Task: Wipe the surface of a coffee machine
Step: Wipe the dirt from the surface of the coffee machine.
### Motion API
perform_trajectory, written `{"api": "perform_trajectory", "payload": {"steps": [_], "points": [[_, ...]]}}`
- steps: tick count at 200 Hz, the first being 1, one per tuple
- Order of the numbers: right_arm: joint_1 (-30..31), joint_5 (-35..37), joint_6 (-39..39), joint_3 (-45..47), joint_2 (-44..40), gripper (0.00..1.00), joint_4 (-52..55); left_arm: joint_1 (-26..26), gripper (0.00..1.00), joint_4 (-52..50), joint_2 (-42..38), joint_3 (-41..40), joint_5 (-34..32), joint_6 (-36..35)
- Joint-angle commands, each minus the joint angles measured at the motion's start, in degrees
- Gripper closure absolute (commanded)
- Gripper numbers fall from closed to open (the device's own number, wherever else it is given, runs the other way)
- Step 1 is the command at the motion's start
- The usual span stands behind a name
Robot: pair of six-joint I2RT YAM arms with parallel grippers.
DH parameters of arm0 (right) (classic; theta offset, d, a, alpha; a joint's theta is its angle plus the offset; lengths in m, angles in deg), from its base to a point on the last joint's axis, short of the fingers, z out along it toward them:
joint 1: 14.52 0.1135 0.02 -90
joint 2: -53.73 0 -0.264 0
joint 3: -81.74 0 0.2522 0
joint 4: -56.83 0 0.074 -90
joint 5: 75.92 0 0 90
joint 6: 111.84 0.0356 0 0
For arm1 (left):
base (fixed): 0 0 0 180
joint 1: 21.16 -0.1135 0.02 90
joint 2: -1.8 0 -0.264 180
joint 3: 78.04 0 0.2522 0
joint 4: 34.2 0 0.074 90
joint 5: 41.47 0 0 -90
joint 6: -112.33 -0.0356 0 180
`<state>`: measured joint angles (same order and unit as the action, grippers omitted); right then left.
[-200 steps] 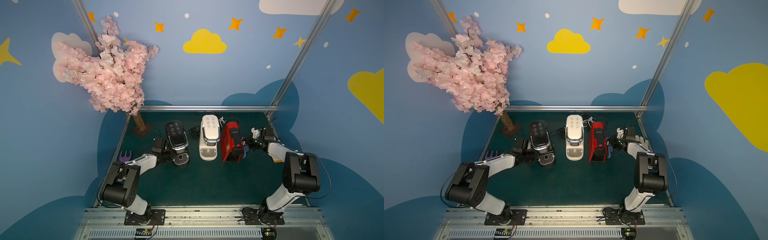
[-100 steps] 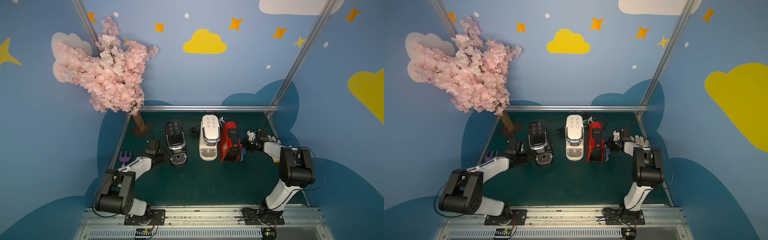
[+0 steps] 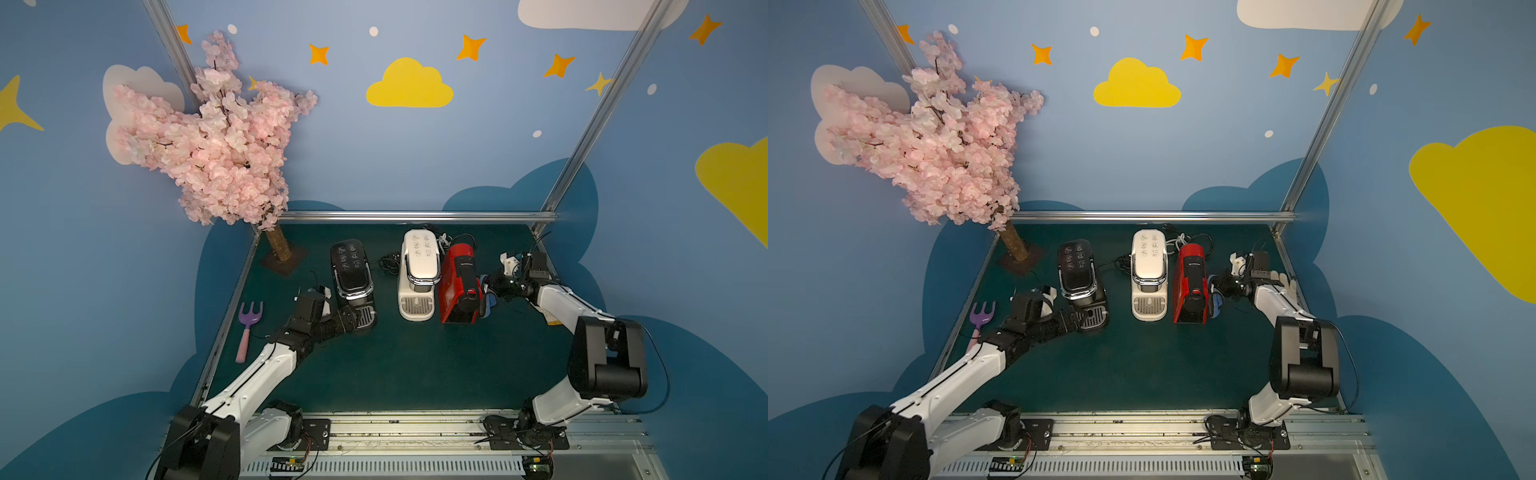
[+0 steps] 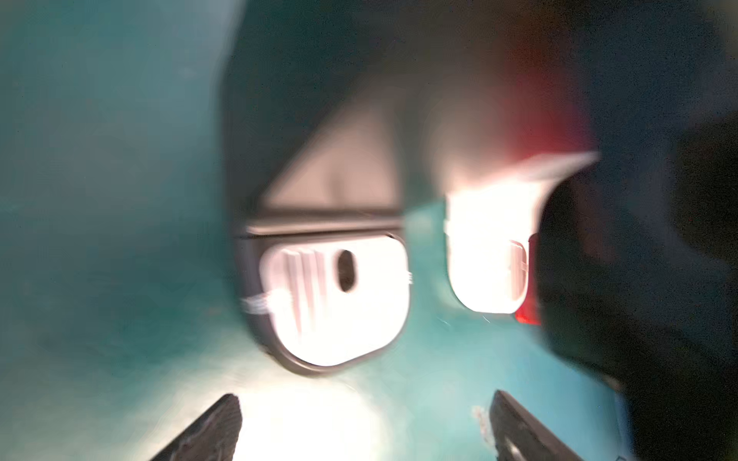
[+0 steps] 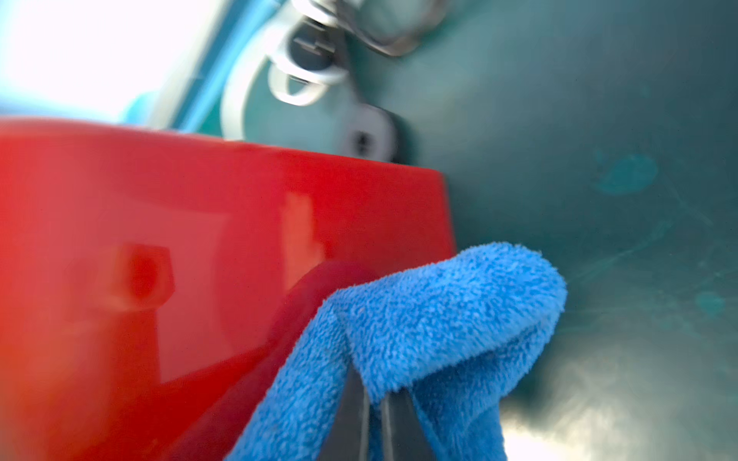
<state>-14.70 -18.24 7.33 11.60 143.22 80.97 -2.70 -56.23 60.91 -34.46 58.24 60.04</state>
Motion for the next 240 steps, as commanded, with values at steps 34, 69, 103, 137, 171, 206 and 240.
{"api": "perform_trajectory", "payload": {"steps": [34, 69, 103, 137, 171, 206, 240], "points": [[1.80, -8.38, 0.02, -4.63, -4.40, 1.00, 3.59, 8.73, 0.08, -7.37, -8.15, -2.17, -11.41, -0.09], [1.82, -9.38, 1.76, -1.64, 1.24, 1.00, -2.04, 11.06, 0.10, -3.64, -11.91, -4.64, -9.84, 1.05], [1.75, -9.55, 2.66, 1.01, 6.37, 1.00, -6.51, 16.16, 0.11, 5.81, -6.57, -5.41, -8.56, 2.93], [1.51, -10.16, 1.83, 1.62, 9.12, 1.00, -7.04, 20.89, 0.13, 11.23, 6.42, 0.91, -6.98, 1.09], [0.07, -10.35, 1.51, 2.77, 8.43, 1.00, -7.12, 25.08, 0.14, 16.53, 17.45, 8.48, -7.52, -0.65], [-1.18, -10.93, 1.29, 4.23, 6.37, 1.00, -6.78, 28.32, 0.16, 16.68, 22.93, 12.14, -9.98, 0.98], [-1.58, -11.58, 1.12, 4.34, 6.04, 1.00, -6.91, 28.43, 0.17, 14.53, 19.87, 10.79, -14.14, 1.48]]}}
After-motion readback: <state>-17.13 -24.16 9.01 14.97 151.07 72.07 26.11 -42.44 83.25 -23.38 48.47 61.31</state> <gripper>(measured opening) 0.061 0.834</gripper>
